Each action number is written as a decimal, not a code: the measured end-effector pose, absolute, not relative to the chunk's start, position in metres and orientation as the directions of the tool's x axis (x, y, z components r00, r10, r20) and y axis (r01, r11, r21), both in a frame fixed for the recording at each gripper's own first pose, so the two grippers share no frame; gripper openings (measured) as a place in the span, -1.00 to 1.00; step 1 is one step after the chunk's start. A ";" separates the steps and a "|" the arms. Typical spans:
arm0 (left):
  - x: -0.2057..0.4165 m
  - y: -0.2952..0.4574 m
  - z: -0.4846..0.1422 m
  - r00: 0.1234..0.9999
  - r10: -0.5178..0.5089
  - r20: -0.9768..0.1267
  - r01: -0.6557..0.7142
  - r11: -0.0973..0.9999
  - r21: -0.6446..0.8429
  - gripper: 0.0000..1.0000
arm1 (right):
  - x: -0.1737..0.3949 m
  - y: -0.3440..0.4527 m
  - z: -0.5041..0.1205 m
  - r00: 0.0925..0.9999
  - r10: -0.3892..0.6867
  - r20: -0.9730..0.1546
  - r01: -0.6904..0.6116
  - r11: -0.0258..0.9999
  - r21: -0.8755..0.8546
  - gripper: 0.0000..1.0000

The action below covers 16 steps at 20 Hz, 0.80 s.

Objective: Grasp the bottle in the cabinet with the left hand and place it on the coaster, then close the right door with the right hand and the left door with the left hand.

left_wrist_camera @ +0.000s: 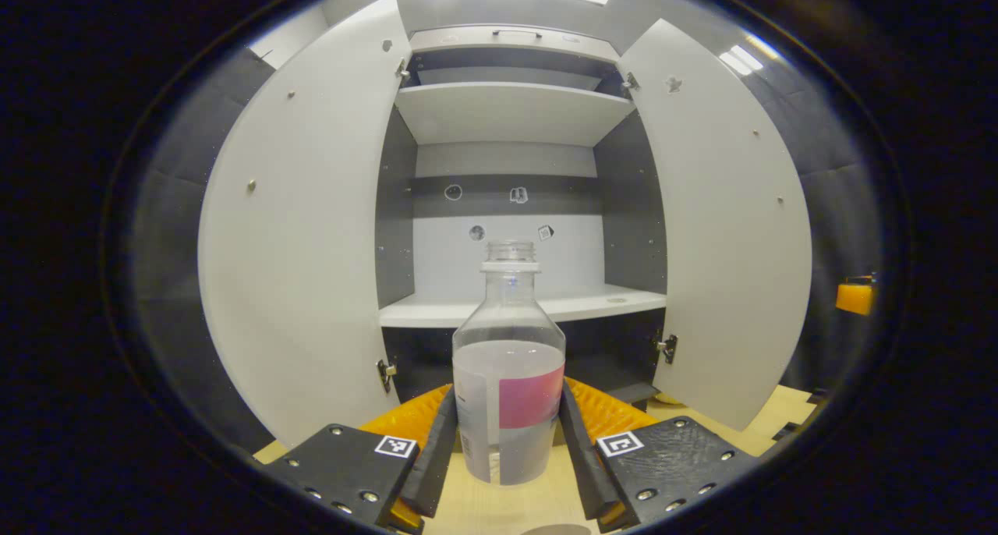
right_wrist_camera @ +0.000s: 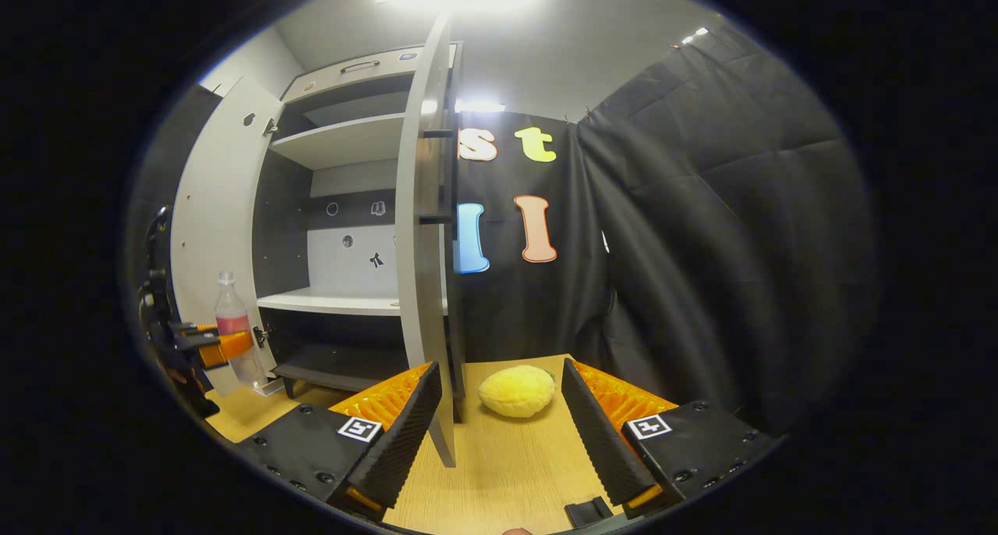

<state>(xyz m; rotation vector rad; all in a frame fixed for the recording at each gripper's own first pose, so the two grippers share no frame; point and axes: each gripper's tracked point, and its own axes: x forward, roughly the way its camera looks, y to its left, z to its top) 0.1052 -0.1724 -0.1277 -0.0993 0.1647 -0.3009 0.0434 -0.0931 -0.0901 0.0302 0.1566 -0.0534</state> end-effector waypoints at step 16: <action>0.010 -0.208 -0.291 0.866 -0.399 -0.302 0.345 0.913 -0.216 0.38 | 0.018 -0.079 -0.096 0.968 -0.017 -0.249 -0.009 0.995 -0.103 0.96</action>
